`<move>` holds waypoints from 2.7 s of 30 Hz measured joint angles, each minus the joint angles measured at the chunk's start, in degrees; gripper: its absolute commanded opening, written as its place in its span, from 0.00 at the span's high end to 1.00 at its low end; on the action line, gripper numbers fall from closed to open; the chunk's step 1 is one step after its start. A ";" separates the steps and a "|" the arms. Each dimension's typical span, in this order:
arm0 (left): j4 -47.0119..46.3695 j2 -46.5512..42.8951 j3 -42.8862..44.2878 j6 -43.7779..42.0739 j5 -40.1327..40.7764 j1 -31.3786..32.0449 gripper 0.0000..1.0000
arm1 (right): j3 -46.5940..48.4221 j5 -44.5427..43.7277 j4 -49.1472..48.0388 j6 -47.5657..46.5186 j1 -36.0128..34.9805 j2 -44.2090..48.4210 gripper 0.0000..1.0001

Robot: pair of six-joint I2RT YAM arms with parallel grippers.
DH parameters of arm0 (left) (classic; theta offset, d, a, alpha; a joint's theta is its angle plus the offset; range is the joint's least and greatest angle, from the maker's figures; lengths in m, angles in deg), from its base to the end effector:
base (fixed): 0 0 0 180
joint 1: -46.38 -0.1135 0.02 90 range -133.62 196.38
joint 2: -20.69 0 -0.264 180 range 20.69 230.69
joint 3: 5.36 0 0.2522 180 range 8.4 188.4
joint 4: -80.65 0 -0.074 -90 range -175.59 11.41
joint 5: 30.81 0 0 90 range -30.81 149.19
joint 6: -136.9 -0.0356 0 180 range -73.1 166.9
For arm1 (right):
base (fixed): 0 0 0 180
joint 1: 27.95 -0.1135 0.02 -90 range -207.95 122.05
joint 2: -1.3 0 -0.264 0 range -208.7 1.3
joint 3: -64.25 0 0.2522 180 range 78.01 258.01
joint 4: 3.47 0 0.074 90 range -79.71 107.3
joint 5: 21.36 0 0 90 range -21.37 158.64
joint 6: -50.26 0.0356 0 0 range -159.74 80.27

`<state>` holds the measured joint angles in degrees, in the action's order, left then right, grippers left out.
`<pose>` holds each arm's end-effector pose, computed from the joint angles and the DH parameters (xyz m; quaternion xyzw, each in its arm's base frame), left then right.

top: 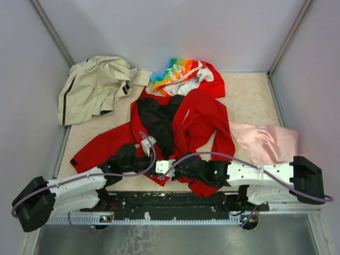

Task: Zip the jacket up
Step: Zip the zipper on the jacket.

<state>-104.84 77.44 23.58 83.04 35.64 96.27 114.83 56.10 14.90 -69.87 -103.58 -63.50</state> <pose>0.1160 -0.1598 0.1761 0.2102 0.7937 -0.4958 0.2830 0.0680 0.2342 0.2318 -0.6635 0.5680 0.0963 0.4773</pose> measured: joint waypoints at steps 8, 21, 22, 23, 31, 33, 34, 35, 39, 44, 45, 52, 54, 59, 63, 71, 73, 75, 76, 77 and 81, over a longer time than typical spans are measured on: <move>-0.07 0.02 0.00 0.13 0.04 0.00 1.00 | -2.23 2.99 -0.76 -0.59 -0.04 4.33 0.70; -0.66 0.39 -0.13 0.72 -0.04 0.00 1.00 | -15.85 3.91 -13.38 -0.24 -1.16 8.09 0.78; -0.76 0.48 -0.13 0.90 -0.07 0.00 1.00 | -16.70 3.58 -14.95 0.07 -1.16 7.82 0.77; -0.90 0.59 -0.13 1.03 -0.09 0.00 1.00 | -17.55 3.37 -16.41 0.37 -1.16 7.67 0.76; -1.49 1.07 -0.13 1.31 -0.35 0.00 1.00 | -19.74 2.14 -23.69 1.92 -1.16 4.70 0.69; -1.77 1.22 -0.13 1.31 -0.52 0.00 1.00 | -20.02 1.70 -25.42 2.23 -1.16 4.00 0.69; -1.81 1.29 -0.13 1.33 -0.57 0.00 1.00 | -20.24 1.42 -26.51 2.34 -1.16 3.58 0.69; -1.81 1.33 -0.13 1.33 -0.61 0.00 1.00 | -20.37 1.20 -27.04 2.38 -1.16 3.30 0.69; -2.12 1.38 -0.13 1.33 -0.72 0.00 1.00 | -20.81 0.46 -29.35 2.78 -1.16 1.95 0.71; -2.38 1.38 -0.13 1.33 -0.76 0.00 1.00 | -20.81 0.07 -30.56 2.95 -1.16 0.63 0.76; -2.38 1.40 -0.13 1.33 -0.79 0.00 1.00 | -20.81 0.00 -30.69 2.97 -1.16 0.52 0.78; -2.58 1.55 -0.13 1.38 -1.01 0.00 1.00 | -20.81 -0.50 -30.75 3.89 -1.16 0.48 0.78; -2.60 1.55 -0.13 1.40 -1.01 0.00 1.00 | -20.81 -0.83 -30.75 4.42 -1.16 0.50 0.80; -2.62 1.55 -0.22 1.53 -1.01 0.00 1.00 | -21.42 -2.05 -30.45 5.90 -1.16 0.90 0.85; -2.64 1.55 -0.26 1.55 -1.03 0.00 1.00 | -21.86 -2.78 -29.27 7.32 -1.16 2.19 0.87; -2.69 1.55 -0.28 1.57 -1.09 0.00 1.00 | -22.60 -3.26 -28.74 9.46 -1.27 4.31 1.00; -2.75 1.55 -0.28 1.57 -1.11 0.00 1.00 | -22.60 -3.41 -28.46 9.81 -1.44 4.52 1.00; -2.75 1.55 -0.31 1.57 -1.14 0.00 1.00 | -22.56 -3.65 -27.63 9.90 -1.97 4.98 1.00; -2.75 1.62 -0.33 1.57 -1.18 0.00 1.00 | -22.51 -3.89 -26.99 10.01 -2.36 5.40 1.00; -2.73 1.68 -0.35 1.57 -1.20 0.00 1.00 | -22.40 -4.07 -26.21 10.16 -2.73 5.88 1.00; -2.71 1.90 -0.37 1.55 -1.38 0.00 1.00 | -20.65 -4.92 -21.20 10.69 -3.85 8.15 1.00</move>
<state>-107.55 79.34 23.21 84.60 34.26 96.27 94.17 51.18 -6.31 -59.18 -107.43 -55.34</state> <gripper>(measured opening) 0.016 0.009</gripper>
